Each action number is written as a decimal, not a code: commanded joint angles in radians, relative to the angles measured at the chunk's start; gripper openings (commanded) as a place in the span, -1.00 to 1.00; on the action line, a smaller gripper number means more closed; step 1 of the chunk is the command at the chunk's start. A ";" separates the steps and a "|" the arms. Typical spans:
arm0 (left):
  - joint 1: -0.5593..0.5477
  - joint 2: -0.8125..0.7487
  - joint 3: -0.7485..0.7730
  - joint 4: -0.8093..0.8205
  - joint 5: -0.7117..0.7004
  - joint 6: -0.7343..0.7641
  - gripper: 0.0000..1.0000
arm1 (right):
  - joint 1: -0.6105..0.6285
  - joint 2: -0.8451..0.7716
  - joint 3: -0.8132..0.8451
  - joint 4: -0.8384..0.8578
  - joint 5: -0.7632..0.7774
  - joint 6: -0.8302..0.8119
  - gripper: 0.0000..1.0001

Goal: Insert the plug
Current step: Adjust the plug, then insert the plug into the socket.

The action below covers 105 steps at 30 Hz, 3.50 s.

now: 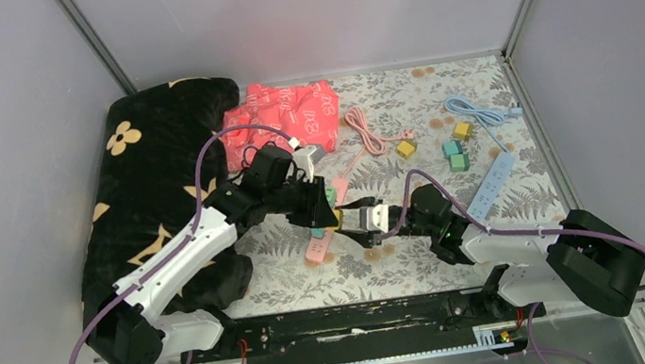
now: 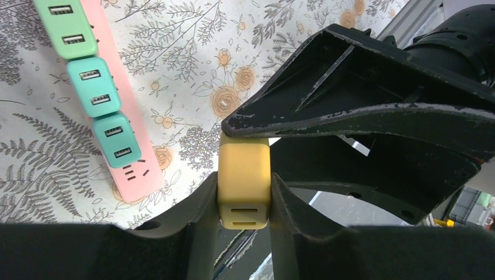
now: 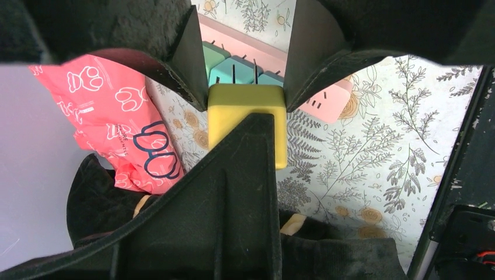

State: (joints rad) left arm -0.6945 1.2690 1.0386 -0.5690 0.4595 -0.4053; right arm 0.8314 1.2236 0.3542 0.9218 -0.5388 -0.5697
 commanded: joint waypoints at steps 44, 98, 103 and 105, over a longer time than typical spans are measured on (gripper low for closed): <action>0.003 -0.174 -0.209 0.362 -0.098 -0.224 0.19 | 0.023 0.000 -0.057 0.282 0.134 0.145 -0.61; -0.039 -0.104 -0.060 -0.172 -0.417 -0.080 -1.00 | 0.028 0.198 0.008 -0.011 0.539 1.316 0.60; -0.068 -0.072 -0.075 -0.142 -0.438 -0.093 -1.00 | 0.042 0.276 0.031 0.007 0.538 1.369 0.57; -0.075 -0.059 -0.083 -0.132 -0.445 -0.099 -1.00 | 0.051 0.311 0.046 0.007 0.539 1.379 0.53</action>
State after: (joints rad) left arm -0.7540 1.1923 0.9752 -0.7376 0.0555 -0.4843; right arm 0.8616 1.4883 0.3389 0.8936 -0.0235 0.7418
